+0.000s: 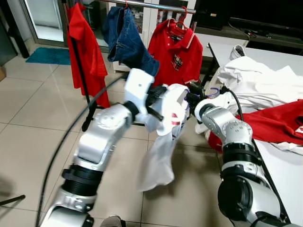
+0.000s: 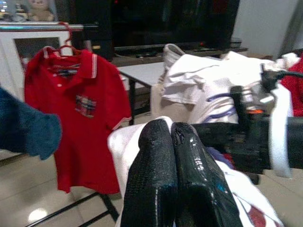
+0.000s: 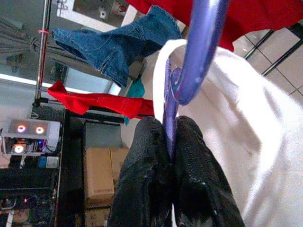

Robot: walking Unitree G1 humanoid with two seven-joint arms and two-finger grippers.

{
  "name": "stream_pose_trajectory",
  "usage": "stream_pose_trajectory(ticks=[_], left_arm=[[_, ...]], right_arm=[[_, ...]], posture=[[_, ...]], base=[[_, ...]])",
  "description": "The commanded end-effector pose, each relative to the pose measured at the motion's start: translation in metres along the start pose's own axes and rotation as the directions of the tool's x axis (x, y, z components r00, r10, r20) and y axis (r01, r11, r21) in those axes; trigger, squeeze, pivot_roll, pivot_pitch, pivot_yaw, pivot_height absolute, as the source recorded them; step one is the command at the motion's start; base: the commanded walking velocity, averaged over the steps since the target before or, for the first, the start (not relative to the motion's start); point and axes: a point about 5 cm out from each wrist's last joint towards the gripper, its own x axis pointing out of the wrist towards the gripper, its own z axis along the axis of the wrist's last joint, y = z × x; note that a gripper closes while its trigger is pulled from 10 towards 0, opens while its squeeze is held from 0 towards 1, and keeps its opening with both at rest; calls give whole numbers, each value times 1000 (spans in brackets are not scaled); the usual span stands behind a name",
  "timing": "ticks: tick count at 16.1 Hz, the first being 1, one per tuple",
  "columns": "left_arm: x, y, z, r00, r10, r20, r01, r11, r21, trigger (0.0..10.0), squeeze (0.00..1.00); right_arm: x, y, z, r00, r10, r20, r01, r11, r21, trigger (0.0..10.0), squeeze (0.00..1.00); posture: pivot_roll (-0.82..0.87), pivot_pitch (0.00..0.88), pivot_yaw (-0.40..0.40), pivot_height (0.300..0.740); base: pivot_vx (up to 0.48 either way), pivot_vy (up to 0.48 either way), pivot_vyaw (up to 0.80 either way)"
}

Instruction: Hang hanger

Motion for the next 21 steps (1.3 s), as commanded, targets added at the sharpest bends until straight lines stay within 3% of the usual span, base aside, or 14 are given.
stream_pose_trajectory(ticks=[1,2,3,4,10,12,13,14,15,16,17,20,21], left_arm=[[2,-3,12,998,-36,50,35,999,9,0,0],[2,-10,11,994,-99,53,101,995,-26,10000,0],[1,-12,11,992,-117,55,118,993,-30,10000,0],[1,-15,11,988,-145,59,148,987,-54,10000,1000],[-3,-23,10,967,-251,38,253,965,-64,10000,1000],[-9,-23,13,966,-256,44,257,966,-24,10000,1000],[-14,-20,16,965,-256,53,256,967,5,10000,1000],[-17,-16,17,968,-246,56,245,969,23,10000,365],[-24,-9,18,974,-220,55,219,975,34,10000,0],[-32,1,19,983,-174,51,171,984,49,10000,0],[-46,16,21,993,-109,39,106,992,60,10000,0],[-64,39,26,1000,-22,9,21,995,98,10000,0],[-68,47,28,1000,22,6,-22,994,108,10000,0]], right_arm=[[-2,3,4,1000,21,6,-21,1000,-5,10000,0],[-2,3,4,1000,24,4,-24,1000,-9,10000,0],[-3,3,4,1000,29,3,-29,999,-14,10000,0],[-3,4,4,999,41,1,-40,998,-43,10000,0],[-6,6,13,998,59,23,-57,997,-59,10000,0],[-7,10,17,995,91,28,-87,988,-129,10000,0],[-10,16,20,990,136,27,-125,956,-265,10000,0],[-12,20,22,986,164,24,-144,916,-376,10000,0],[-17,24,24,979,203,4,-167,818,-550,10000,0],[-22,25,24,972,234,-35,-186,666,-722,10000,0],[-31,22,20,959,258,-120,-227,440,-869,10000,0],[-50,28,23,892,386,-235,-363,302,-882,10000,0],[-57,28,24,871,397,-289,-396,221,-891,10000,0]], posture=[[95,0,-91,740],[94,0,-88,740],[94,0,-88,740],[92,0,-86,740],[94,0,-82,740],[99,0,-82,740],[100,0,-83,740],[102,0,-83,740],[104,0,-83,740],[105,0,-84,740],[108,0,-86,740],[113,0,-90,740],[114,0,-88,740]], base=[[0,0,0],[0,0,0],[0,0,0],[0,0,0],[0,0,0],[0,0,0],[0,0,0],[0,0,0],[0,0,0],[0,0,0],[0,0,0],[0,0,0],[0,0,0]])
